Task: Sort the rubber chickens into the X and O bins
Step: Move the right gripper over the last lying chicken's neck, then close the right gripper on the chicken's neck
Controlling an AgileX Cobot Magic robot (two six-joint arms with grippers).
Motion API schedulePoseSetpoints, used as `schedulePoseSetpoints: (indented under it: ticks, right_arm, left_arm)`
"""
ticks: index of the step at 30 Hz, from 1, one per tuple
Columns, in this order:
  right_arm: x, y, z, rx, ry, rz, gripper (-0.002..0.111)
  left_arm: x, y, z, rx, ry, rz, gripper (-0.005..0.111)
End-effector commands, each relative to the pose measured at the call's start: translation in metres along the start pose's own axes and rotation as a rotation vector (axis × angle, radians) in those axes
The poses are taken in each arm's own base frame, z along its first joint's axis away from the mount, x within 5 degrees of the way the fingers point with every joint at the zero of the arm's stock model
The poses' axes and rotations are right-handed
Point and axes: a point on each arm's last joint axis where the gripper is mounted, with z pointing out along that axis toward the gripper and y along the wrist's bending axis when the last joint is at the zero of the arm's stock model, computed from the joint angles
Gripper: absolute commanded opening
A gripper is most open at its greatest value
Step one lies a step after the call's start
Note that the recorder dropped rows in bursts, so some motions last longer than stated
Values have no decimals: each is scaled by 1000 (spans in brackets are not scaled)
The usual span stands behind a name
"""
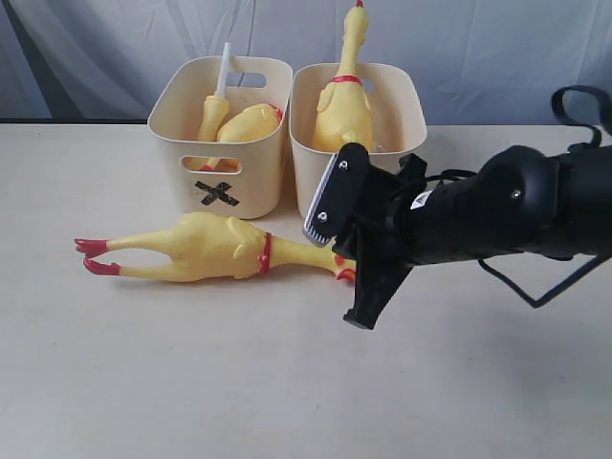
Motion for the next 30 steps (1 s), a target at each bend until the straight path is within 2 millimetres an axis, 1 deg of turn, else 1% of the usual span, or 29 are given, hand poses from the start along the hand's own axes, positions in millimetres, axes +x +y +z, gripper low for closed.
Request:
schedulePoseSetpoints:
  ticks: [1,3,5,6,8,12,14,17,23,26,30]
  right_arm:
    - [8,2,15,10,32,-18,34]
    - [10,2,21,17,42,-17,48]
    - [13,3,26,24,52,-17,54]
    - [13,3,29,26,54,-18,55]
    - [11,6,33,33,50,-30,55]
    - [-2,10,44,55,21,-87,55]
    - [-8,12,51,49,13,-103,55]
    - [-12,10,62,50,11,-105,55]
    - [-13,7,80,61,19,-105,55]
    - [-14,4,87,102,10,-110,55]
    - [-13,3,97,103,15,-115,52]
  left_arm:
    - [9,2,-15,-64,-29,-14,0]
    - [12,2,-20,-80,-47,-13,0]
    - [15,2,-22,-85,-55,-10,0]
    - [17,2,-22,-87,-53,-9,0]
    - [21,2,-19,-96,-44,-4,0]
    - [29,4,-15,-124,-25,-15,0]
    - [29,5,-16,-131,-32,-12,0]
    - [30,5,-18,-137,-38,-9,0]
    - [30,5,-18,-134,-36,-8,0]
    - [30,5,-18,-134,-36,-8,0]
    - [30,5,-18,-136,-36,-7,0]
